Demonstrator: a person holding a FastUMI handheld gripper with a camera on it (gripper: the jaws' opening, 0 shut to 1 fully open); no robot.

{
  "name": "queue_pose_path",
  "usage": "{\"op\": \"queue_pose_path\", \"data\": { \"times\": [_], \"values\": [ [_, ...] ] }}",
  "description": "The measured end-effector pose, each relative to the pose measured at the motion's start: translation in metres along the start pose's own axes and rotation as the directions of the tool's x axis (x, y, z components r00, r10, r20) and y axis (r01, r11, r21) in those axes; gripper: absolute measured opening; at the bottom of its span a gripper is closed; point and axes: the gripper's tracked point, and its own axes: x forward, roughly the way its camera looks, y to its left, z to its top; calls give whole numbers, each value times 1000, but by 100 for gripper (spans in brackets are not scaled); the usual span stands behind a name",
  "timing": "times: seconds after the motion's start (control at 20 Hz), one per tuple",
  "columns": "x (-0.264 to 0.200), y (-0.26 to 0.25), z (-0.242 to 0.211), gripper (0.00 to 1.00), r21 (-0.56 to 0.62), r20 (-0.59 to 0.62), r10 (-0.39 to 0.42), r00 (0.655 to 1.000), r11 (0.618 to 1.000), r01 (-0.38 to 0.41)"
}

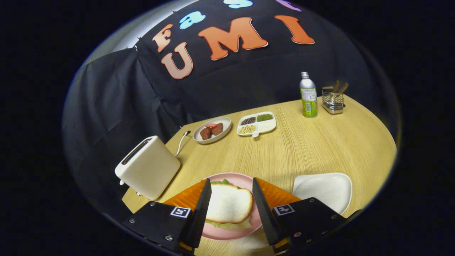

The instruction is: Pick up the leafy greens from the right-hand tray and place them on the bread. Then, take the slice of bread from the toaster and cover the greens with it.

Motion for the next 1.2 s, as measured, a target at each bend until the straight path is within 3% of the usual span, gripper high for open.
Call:
{"op": "queue_pose_path", "data": {
  "times": [0.4, 0.7, 0.9, 1.05, 1.2],
  "values": [
    [-19, 17, 61, 89, -185, 259, -20, 966, 980, 70],
    [-56, 27, 119, 92, -239, 512, -9, 859, 959, 153],
    [-73, 30, 135, 91, -250, 608, 11, 794, 952, 179],
    [-79, 25, 140, 92, -266, 640, -12, 768, 935, 235],
    [-79, 24, 141, 93, -248, 641, -28, 767, 938, 242]
  ]
}}
